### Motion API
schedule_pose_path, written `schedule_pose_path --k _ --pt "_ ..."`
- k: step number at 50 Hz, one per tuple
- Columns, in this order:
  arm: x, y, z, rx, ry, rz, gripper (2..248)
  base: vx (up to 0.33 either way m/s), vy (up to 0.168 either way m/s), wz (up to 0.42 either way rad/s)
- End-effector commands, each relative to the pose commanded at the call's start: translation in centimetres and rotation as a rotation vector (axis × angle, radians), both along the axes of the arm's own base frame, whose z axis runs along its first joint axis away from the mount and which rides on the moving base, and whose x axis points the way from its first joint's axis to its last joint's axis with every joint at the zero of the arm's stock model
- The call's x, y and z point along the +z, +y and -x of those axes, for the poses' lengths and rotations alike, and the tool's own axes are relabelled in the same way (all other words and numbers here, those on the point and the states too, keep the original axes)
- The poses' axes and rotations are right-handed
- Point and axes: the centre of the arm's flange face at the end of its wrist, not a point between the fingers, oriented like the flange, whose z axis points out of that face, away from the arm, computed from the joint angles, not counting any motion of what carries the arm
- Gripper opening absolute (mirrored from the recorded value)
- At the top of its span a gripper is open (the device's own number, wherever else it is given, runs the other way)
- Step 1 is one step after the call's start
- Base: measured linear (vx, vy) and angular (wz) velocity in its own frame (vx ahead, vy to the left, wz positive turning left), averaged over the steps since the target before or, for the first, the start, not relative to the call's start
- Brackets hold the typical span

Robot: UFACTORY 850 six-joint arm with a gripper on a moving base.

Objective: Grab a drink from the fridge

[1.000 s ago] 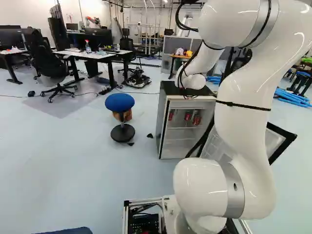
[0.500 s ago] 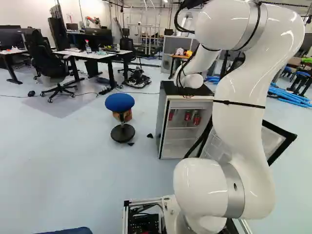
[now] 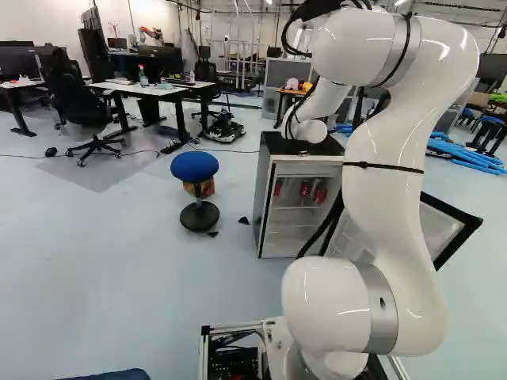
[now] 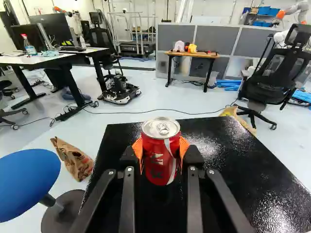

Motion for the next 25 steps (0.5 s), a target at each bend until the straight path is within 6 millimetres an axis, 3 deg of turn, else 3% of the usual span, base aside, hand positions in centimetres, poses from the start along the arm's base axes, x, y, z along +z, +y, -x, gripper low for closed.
schedule_pose_path --k 25 --pt "-0.97 -0.02 -0.10 0.000 0.015 -0.003 94 0.000 0.000 0.000"
